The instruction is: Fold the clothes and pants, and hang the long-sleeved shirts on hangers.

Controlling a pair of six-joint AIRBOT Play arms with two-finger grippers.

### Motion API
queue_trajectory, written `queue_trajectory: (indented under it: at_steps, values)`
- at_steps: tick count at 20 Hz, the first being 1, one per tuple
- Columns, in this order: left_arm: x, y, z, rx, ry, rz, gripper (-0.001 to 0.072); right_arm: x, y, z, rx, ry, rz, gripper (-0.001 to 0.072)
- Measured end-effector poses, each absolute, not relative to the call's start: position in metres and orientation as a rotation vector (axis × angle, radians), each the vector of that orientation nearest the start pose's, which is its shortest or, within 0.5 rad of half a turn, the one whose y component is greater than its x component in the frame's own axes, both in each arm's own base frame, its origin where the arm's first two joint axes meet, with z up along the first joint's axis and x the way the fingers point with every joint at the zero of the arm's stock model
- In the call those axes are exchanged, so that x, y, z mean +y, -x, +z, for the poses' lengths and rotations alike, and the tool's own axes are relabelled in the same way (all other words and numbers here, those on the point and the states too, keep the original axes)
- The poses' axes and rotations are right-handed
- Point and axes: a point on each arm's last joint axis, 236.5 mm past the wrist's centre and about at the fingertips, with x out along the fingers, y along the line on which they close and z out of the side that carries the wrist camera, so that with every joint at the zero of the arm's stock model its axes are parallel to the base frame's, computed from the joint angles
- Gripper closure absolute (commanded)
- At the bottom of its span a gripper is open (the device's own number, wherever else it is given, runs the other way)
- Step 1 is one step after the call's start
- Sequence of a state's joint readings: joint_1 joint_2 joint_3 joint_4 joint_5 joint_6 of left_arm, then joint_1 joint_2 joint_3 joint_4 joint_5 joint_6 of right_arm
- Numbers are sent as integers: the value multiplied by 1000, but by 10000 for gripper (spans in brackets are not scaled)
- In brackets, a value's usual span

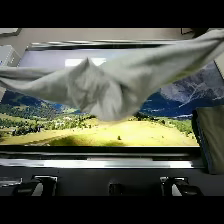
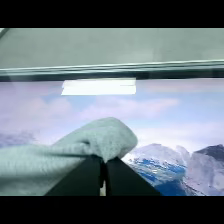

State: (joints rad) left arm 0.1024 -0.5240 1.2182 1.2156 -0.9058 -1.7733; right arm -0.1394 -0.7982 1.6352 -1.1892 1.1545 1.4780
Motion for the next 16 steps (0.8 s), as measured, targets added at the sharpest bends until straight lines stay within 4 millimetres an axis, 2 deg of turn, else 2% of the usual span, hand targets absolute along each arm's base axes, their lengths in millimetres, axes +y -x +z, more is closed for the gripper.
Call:
queue_trajectory:
  at_steps: [3,4,6,8,11,13,16]
  values:
    - [-30,-280,368,175,450,-115,688,16,-297,386,363,-106,99,680]
    - [-28,-281,365,180,447,-107,688,9,-296,375,410,-98,71,680]
    - [-26,-287,342,234,447,-90,688,1,-298,341,537,-101,37,680]
    - [-25,-296,303,327,458,-71,688,-3,-301,288,727,-124,24,679]
    - [-20,-321,244,437,488,-35,688,-4,-307,187,1016,-178,17,679]
    - [-17,-351,215,466,539,-21,687,-3,-319,128,1115,-220,13,679]
    - [-23,-407,172,490,629,-14,685,0,-341,62,1178,-299,0,680]
